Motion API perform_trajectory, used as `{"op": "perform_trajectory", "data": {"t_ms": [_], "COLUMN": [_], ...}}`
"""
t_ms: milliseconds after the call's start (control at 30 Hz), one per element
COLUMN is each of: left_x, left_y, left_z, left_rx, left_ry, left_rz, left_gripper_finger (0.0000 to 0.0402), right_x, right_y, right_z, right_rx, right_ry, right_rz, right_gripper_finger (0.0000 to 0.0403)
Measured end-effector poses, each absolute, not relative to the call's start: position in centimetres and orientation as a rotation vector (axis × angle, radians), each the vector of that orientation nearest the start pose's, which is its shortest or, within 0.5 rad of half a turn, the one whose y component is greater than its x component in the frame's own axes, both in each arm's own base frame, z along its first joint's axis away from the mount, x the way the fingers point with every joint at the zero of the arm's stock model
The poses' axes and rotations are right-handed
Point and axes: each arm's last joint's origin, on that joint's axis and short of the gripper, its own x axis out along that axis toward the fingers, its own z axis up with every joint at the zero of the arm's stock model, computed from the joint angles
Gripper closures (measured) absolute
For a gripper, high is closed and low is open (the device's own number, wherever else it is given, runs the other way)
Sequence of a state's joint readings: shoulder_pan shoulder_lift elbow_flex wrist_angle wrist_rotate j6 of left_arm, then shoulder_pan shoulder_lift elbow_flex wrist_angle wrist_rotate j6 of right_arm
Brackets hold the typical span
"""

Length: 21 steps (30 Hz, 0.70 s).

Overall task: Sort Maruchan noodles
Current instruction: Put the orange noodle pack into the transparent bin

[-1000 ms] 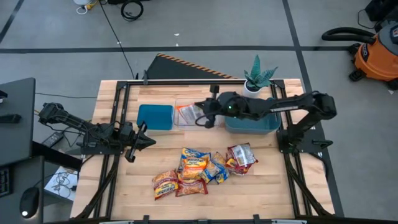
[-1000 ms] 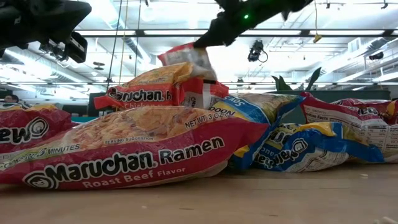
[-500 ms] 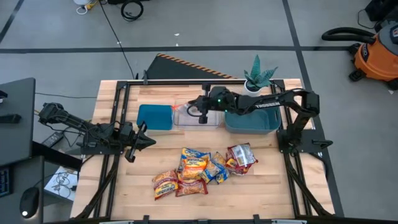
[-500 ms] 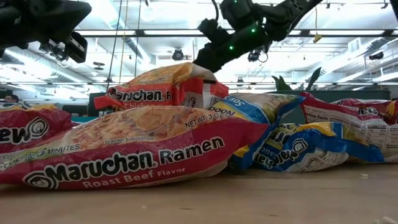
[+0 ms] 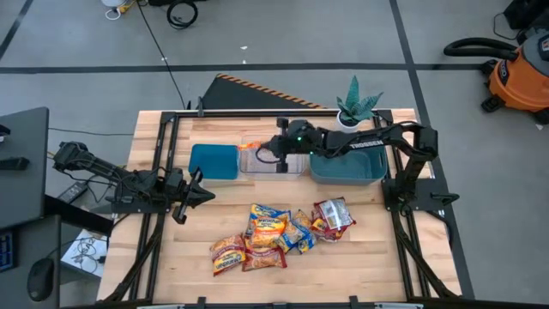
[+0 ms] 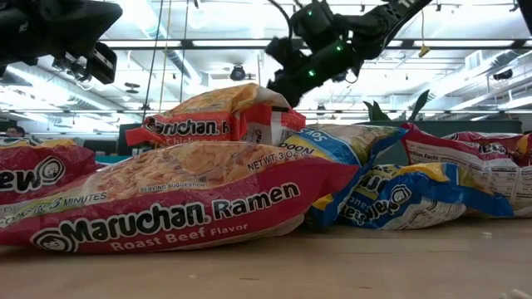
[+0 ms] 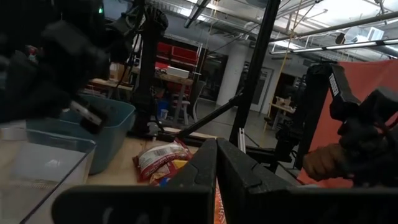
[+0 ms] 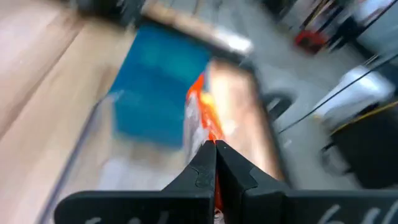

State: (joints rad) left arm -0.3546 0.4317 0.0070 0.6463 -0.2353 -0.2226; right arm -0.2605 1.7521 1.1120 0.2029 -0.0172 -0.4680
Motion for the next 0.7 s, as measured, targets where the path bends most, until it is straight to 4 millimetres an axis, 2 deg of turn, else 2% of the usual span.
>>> {"op": "perform_trajectory", "data": {"t_ms": [300, 467, 567, 700], "left_x": [11.7, 11.6, 11.7, 11.7], "left_y": [-3.6, -3.6, -3.6, -3.6], "left_z": [18.9, 18.9, 18.9, 18.9], "left_rx": [-0.286, -0.286, -0.286, -0.286], "left_ry": [-0.198, -0.198, -0.198, -0.197], "left_rz": [-0.142, -0.143, -0.143, -0.143], "left_gripper_finger": [0.0388, 0.0388, 0.0388, 0.0388], "right_x": [37.5, 37.9, 38.0, 38.0], "right_y": [-8.8, -9.2, -9.3, -9.0], "right_z": [20.7, 22.2, 22.5, 21.2], "right_rx": [-0.331, -0.448, -0.496, -0.463], "right_ry": [0.597, 0.500, 0.477, 0.552], "right_rz": [-0.070, -0.252, -0.251, -0.167], "right_gripper_finger": [0.0394, 0.0394, 0.0394, 0.0394]}}
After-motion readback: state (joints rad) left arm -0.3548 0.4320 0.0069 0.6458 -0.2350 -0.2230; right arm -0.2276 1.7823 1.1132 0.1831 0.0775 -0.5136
